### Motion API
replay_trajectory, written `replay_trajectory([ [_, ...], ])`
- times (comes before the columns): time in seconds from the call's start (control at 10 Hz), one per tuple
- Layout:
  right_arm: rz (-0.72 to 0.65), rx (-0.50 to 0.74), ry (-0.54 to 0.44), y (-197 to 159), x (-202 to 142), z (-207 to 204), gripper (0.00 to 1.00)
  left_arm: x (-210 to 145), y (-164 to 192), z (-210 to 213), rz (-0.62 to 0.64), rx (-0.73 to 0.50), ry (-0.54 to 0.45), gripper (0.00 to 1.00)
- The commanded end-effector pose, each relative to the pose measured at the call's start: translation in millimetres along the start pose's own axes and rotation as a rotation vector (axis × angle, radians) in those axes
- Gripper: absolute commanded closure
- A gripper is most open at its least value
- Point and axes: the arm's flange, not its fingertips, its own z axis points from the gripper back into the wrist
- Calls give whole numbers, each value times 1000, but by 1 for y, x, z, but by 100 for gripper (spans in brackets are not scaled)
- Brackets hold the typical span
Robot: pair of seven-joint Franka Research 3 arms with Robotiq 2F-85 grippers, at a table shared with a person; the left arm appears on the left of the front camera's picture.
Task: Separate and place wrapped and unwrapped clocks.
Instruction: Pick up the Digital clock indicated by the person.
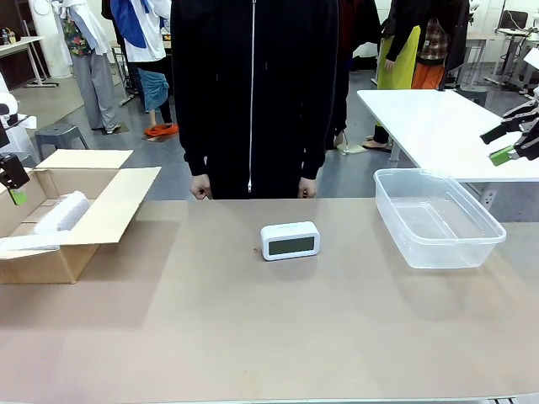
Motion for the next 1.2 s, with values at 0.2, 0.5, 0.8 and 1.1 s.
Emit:
replay_trajectory([
  [0.2, 4, 3, -10, 0, 0, -1, 0, 0, 0, 0, -5, -2, -1, 0],
  [0.5, 4, 3, -10, 0, 0, -1, 0, -5, 0, 3, -43, 21, -7, 0],
  [0.8, 4, 3, -10, 0, 0, -1, 0, -18, 1, 22, -250, -60, -125, 0],
  [1.1, 4, 3, -10, 0, 0, -1, 0, -18, 27, 22, -536, -121, -232, 0],
])
